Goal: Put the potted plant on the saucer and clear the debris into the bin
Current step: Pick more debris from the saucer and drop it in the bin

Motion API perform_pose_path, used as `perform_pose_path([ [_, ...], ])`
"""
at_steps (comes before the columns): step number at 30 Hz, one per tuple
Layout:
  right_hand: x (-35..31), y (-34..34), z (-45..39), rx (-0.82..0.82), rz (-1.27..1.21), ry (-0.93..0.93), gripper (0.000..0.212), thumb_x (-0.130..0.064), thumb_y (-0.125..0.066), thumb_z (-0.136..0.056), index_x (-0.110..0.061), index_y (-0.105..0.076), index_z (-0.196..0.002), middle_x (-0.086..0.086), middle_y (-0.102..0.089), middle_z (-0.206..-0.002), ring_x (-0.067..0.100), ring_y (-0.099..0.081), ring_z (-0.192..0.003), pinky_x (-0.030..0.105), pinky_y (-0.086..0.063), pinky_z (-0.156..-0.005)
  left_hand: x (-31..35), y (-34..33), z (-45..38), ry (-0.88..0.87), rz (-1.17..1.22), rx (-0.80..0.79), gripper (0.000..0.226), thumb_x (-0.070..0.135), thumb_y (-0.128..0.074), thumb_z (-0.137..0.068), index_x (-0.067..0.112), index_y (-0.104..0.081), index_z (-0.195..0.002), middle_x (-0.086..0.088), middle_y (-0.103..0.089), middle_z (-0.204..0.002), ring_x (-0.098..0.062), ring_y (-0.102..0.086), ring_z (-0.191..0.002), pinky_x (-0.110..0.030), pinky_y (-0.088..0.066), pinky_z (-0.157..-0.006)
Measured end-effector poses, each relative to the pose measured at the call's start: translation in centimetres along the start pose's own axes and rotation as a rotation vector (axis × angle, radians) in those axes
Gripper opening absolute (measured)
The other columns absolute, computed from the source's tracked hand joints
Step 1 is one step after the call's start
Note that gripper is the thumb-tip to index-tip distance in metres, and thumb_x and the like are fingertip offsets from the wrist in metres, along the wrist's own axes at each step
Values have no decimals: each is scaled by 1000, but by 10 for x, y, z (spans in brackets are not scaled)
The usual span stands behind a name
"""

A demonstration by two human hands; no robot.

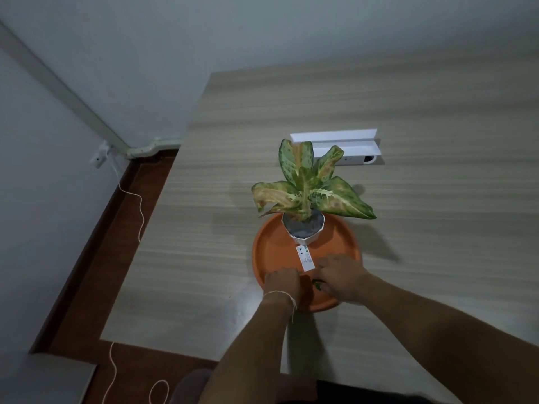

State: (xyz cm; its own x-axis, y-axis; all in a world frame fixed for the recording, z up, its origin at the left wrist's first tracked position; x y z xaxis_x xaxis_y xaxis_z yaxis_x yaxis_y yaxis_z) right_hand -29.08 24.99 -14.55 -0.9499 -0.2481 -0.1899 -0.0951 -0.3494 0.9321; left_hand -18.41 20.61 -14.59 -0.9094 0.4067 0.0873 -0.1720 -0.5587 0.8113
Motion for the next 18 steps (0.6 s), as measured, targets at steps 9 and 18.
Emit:
perform_pose_path([
  [9,-6,-8,-3,5,-4,-163,28,-30,-47,-89,-21,-71,-100,6,-67,-107,30,-57,-100,41,-46,-85,2,-8,2,-106,-44,-88,37,50,-46,-80,28,-68,-100,-7,-68,-100,-30,-60,-85,-43,-43,-83],
  [18,14,7,11,195,-400,-425,32,-37,-45,-74,-20,-72,-78,-1,-72,-81,20,-65,-82,35,-52,-68,-51,30,25,-7,353,74,27,24,-48,-89,8,-66,-101,-16,-68,-107,-35,-63,-97,-41,-53,-90],
])
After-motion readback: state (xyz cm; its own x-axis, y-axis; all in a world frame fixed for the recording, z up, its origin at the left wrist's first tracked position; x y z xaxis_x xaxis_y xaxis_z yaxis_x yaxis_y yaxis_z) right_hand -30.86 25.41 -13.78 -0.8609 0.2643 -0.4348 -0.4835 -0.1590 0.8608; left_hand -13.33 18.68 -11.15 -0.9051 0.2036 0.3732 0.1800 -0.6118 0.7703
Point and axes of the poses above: each hand's wrist, its own z-axis away from the middle knuckle, its own y-axis out of the back of the hand, x = y × z, the point moved 7 cm from there along -z, towards the middle knuckle
